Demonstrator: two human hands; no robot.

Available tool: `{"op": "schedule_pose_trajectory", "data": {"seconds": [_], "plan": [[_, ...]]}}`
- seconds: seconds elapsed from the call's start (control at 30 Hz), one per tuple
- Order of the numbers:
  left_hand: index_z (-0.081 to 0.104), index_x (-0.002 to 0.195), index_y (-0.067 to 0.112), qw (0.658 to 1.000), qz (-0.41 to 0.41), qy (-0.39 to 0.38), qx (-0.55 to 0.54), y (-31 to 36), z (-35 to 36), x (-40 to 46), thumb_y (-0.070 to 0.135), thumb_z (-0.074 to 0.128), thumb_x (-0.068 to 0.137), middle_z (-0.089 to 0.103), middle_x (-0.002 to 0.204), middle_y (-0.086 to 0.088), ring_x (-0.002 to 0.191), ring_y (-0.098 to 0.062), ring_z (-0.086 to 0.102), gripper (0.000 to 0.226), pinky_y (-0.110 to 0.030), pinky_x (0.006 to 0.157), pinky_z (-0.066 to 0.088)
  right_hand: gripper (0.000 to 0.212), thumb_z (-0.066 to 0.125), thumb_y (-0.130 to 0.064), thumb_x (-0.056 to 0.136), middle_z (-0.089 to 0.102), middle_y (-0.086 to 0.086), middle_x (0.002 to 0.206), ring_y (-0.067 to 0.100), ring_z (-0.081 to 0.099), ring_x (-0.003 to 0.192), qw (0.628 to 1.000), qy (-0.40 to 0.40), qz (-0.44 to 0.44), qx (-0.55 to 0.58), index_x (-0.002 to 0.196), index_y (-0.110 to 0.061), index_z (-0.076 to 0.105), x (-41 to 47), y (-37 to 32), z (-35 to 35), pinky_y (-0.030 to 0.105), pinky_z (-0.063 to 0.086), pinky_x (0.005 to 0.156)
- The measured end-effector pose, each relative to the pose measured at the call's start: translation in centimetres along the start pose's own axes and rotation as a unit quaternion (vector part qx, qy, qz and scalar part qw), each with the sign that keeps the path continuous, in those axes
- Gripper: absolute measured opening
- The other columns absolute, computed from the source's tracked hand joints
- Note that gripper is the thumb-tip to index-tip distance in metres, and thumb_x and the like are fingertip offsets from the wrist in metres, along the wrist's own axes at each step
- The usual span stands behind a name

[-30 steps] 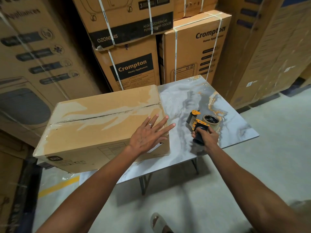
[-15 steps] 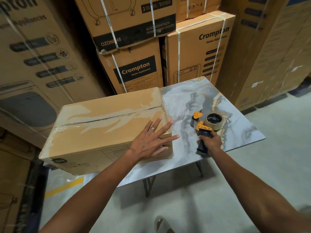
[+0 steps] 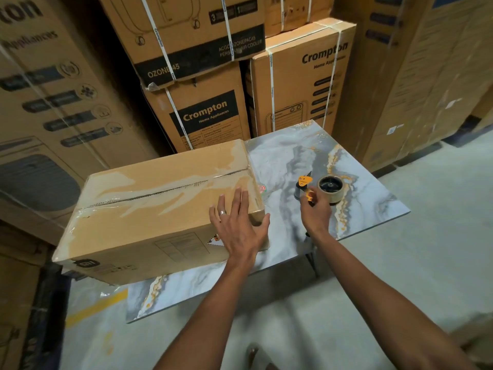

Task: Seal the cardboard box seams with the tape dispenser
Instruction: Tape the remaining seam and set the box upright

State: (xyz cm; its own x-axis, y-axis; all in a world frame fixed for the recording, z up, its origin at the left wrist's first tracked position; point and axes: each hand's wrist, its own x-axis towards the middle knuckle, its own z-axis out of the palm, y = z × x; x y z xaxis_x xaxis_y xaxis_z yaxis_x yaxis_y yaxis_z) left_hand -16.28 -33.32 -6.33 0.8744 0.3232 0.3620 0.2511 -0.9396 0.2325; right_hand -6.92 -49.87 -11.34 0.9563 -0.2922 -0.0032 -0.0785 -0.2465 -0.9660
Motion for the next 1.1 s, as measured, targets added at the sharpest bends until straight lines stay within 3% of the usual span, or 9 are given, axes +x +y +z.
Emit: {"op": "schedule_pose_trajectory", "data": {"seconds": [0.13, 0.23, 0.37, 0.43, 0.53, 0.63, 0.77, 0.9, 1.1], "plan": [[0.065, 0.130, 0.029, 0.998, 0.016, 0.024, -0.054, -0.3, 0.3, 0.5, 0.062, 0.070, 0.070, 0.056, 0.146, 0.012, 0.132, -0.025, 0.047, 0.068, -0.056, 0.107, 0.027, 0.030, 0.058, -0.016, 0.094, 0.067, 0.000, 0.120, 0.015, 0.062, 0.112, 0.996, -0.055, -0.069, -0.008, 0.122, -0.016, 0.066, 0.2, -2.0, 0.3, 0.029, 0.051, 0.092], [0.067, 0.126, 0.032, 0.994, 0.051, 0.038, -0.085, -2.1, 0.0, 0.3, 0.058, 0.075, 0.066, 0.060, 0.141, 0.014, 0.125, -0.020, 0.050, 0.066, -0.049, 0.102, 0.028, 0.030, 0.056, -0.009, 0.093, 0.066, 0.001, 0.118, 0.021, 0.060, 0.113, 0.979, -0.074, -0.181, -0.059, 0.119, -0.016, 0.067, 0.7, -3.8, 0.3, 0.039, 0.052, 0.095], [0.067, 0.130, 0.033, 0.980, 0.124, 0.029, -0.155, -6.5, -0.9, 0.3, 0.052, 0.082, 0.058, 0.058, 0.142, 0.016, 0.124, -0.015, 0.048, 0.076, -0.038, 0.103, 0.020, 0.055, 0.052, 0.009, 0.080, 0.059, 0.010, 0.129, 0.032, 0.049, 0.119, 0.871, -0.171, -0.397, -0.234, 0.129, -0.012, 0.061, 0.9, -6.9, 0.8, 0.043, 0.049, 0.091], [0.065, 0.134, 0.033, 0.972, 0.152, 0.004, -0.179, -8.5, -1.5, 0.7, 0.049, 0.084, 0.056, 0.056, 0.145, 0.015, 0.126, -0.016, 0.049, 0.081, -0.044, 0.110, 0.022, 0.061, 0.049, 0.006, 0.075, 0.057, 0.014, 0.134, 0.034, 0.046, 0.123, 0.809, -0.228, -0.461, -0.284, 0.133, -0.008, 0.059, 0.5, -8.8, 1.9, 0.046, 0.048, 0.095], [0.057, 0.142, 0.035, 0.965, 0.188, -0.052, -0.176, -11.6, -2.6, 0.4, 0.047, 0.085, 0.061, 0.048, 0.152, 0.017, 0.139, -0.018, 0.043, 0.086, -0.061, 0.114, 0.020, 0.059, 0.035, -0.017, 0.084, 0.055, 0.016, 0.141, 0.034, 0.046, 0.131, 0.740, -0.306, -0.500, -0.329, 0.138, -0.007, 0.056, -0.5, -10.4, 3.5, 0.048, 0.038, 0.111], [0.049, 0.147, 0.038, 0.971, 0.171, -0.095, -0.135, -14.9, -4.4, -1.1, 0.049, 0.079, 0.068, 0.037, 0.159, 0.015, 0.150, -0.018, 0.030, 0.085, -0.058, 0.121, 0.008, 0.058, 0.033, -0.025, 0.091, 0.053, 0.013, 0.147, 0.030, 0.046, 0.136, 0.689, -0.376, -0.504, -0.359, 0.144, -0.011, 0.053, -2.2, -10.4, 5.1, 0.054, 0.025, 0.117], [0.043, 0.150, 0.041, 0.971, 0.169, -0.133, -0.105, -16.7, -6.3, -0.4, 0.051, 0.083, 0.072, 0.030, 0.164, 0.006, 0.153, -0.023, 0.020, 0.088, -0.056, 0.122, 0.014, 0.058, 0.037, -0.026, 0.089, 0.054, 0.010, 0.147, 0.032, 0.045, 0.134, 0.712, -0.374, -0.484, -0.345, 0.143, -0.012, 0.054, -3.5, -10.3, 5.2, 0.044, 0.032, 0.114], [0.045, 0.150, 0.036, 0.962, 0.169, -0.164, -0.136, -18.3, -8.1, 0.3, 0.046, 0.090, 0.069, 0.031, 0.163, -0.002, 0.153, -0.030, 0.018, 0.093, -0.048, 0.122, 0.018, 0.045, 0.051, -0.014, 0.092, 0.063, 0.006, 0.136, 0.034, 0.051, 0.121, 0.708, -0.341, -0.524, -0.329, 0.136, -0.011, 0.059, -5.5, -10.9, 5.1, 0.043, 0.052, 0.091], [0.033, 0.155, 0.039, 0.947, 0.106, -0.284, -0.105, -20.8, -11.5, 0.2, 0.043, 0.096, 0.057, 0.017, 0.167, 0.011, 0.155, -0.017, 0.005, 0.116, -0.042, 0.121, 0.008, 0.028, 0.053, -0.028, 0.095, 0.072, 0.003, 0.113, 0.026, 0.053, 0.105, 0.731, -0.332, -0.522, -0.288, 0.114, -0.015, 0.069, -8.0, -10.8, 6.0, 0.034, 0.051, 0.074]]}}
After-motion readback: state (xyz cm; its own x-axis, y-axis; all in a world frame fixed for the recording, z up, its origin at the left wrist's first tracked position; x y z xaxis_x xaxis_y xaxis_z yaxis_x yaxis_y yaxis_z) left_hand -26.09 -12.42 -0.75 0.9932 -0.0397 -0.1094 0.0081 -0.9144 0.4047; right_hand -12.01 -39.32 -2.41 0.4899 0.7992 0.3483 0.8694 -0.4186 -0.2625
